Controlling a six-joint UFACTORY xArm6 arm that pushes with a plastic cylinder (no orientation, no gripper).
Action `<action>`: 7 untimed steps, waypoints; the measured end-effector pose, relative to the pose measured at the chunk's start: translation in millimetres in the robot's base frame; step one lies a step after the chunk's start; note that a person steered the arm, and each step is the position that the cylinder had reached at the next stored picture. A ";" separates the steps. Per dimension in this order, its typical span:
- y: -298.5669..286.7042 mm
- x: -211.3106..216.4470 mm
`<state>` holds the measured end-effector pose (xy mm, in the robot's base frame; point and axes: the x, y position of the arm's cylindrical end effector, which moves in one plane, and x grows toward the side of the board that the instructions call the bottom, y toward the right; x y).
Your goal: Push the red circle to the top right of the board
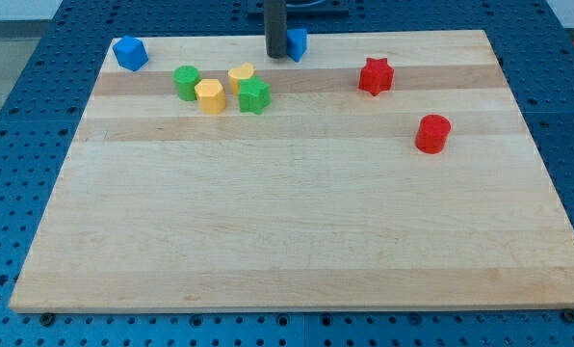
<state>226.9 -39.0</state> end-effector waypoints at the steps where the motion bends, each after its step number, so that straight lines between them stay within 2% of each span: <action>1: -36.6 6.3; 7: -203.1 56.5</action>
<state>283.4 -242.1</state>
